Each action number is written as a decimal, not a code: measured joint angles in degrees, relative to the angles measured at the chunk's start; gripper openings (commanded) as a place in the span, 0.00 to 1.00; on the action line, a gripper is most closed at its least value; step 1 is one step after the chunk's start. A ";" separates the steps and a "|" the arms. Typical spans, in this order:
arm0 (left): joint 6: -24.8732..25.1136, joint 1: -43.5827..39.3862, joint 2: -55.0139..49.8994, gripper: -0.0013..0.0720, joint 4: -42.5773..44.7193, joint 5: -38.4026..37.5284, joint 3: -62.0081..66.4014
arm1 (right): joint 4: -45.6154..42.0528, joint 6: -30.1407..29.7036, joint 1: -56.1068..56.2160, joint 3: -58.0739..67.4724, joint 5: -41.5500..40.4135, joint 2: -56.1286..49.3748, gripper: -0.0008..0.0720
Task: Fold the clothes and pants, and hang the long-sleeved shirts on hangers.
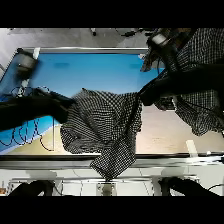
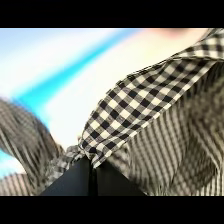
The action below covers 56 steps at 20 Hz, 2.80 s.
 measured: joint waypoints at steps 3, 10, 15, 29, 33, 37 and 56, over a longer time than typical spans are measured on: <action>-0.07 -0.04 -9.27 0.05 -2.86 -1.07 -2.86 | 6.36 -2.47 -4.33 -2.64 -1.29 -5.11 0.06; 5.44 -0.22 -19.91 0.05 -14.14 -9.25 -4.50 | 12.87 -7.80 -3.06 -4.22 -1.64 -8.09 0.06; 6.36 0.28 -20.98 0.05 -16.26 -13.00 -4.63 | 10.73 -8.94 -2.75 -4.37 1.60 -8.33 0.56; 6.69 0.37 -21.22 0.05 -16.98 -13.46 -4.66 | 8.39 -11.39 2.86 -5.88 -5.57 -6.78 0.16; 6.71 0.44 -21.22 0.05 -16.96 -13.49 -4.66 | 0.90 -5.27 9.49 -6.82 -3.39 -6.67 0.07; 7.02 0.50 -21.22 0.05 -16.65 -13.68 -4.66 | -1.33 -1.66 13.35 -7.08 0.70 -6.78 0.06; 9.03 0.66 -21.24 0.05 -16.31 -15.19 -4.66 | -57.90 62.14 33.57 -36.52 29.64 1.97 0.69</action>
